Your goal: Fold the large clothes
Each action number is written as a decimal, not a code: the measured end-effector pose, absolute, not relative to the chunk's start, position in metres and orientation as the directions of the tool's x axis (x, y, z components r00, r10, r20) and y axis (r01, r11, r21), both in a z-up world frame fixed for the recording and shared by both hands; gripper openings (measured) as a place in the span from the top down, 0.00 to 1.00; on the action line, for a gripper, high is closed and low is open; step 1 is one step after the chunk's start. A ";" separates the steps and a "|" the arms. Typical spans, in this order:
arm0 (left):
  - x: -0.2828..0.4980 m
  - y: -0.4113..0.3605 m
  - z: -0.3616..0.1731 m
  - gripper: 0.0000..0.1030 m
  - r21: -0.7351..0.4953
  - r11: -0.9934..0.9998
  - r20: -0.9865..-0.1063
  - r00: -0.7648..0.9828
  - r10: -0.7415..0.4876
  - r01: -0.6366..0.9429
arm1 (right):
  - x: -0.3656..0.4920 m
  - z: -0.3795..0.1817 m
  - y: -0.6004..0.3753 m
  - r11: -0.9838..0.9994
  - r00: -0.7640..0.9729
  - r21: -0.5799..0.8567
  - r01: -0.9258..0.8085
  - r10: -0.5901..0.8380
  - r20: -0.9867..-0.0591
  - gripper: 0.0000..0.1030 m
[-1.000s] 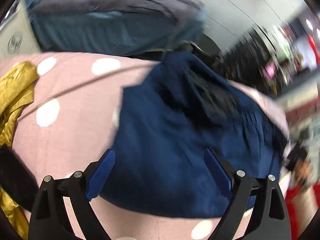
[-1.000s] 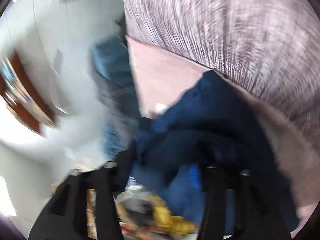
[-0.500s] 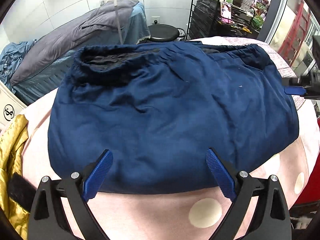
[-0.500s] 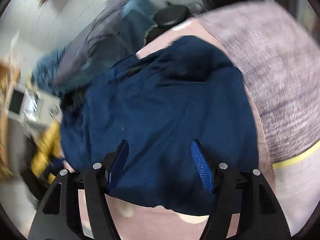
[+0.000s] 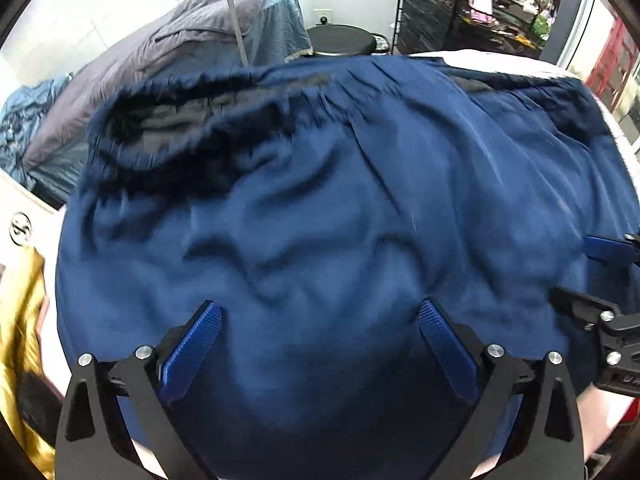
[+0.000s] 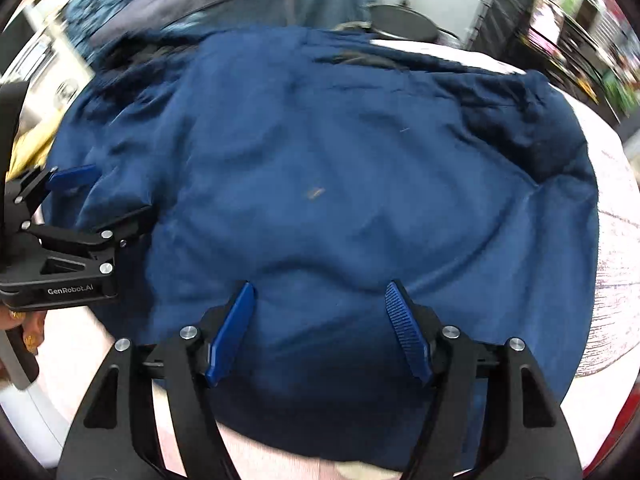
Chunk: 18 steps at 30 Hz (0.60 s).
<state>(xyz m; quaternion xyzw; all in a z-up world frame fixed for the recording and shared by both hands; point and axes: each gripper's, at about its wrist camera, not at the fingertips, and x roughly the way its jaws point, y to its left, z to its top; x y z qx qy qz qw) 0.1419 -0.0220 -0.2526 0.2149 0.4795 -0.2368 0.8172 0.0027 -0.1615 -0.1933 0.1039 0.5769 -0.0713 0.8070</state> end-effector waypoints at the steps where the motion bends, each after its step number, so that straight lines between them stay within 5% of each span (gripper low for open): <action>1: 0.153 -0.028 -0.253 0.05 0.138 0.796 -0.884 0.435 -0.169 0.589 | 0.009 -0.194 -0.170 0.961 0.320 0.092 0.262 0.004 -0.948 0.34; 10: 0.219 -0.078 -0.239 0.05 0.238 0.785 -0.852 0.510 -0.113 0.571 | 0.051 -0.207 -0.204 0.945 0.295 0.038 0.326 -0.064 -0.953 0.25; 18: 0.278 -0.096 -0.255 0.05 0.173 0.804 -0.915 0.396 -0.083 0.568 | 0.082 -0.224 -0.227 0.927 0.246 0.035 0.374 -0.063 -0.967 0.10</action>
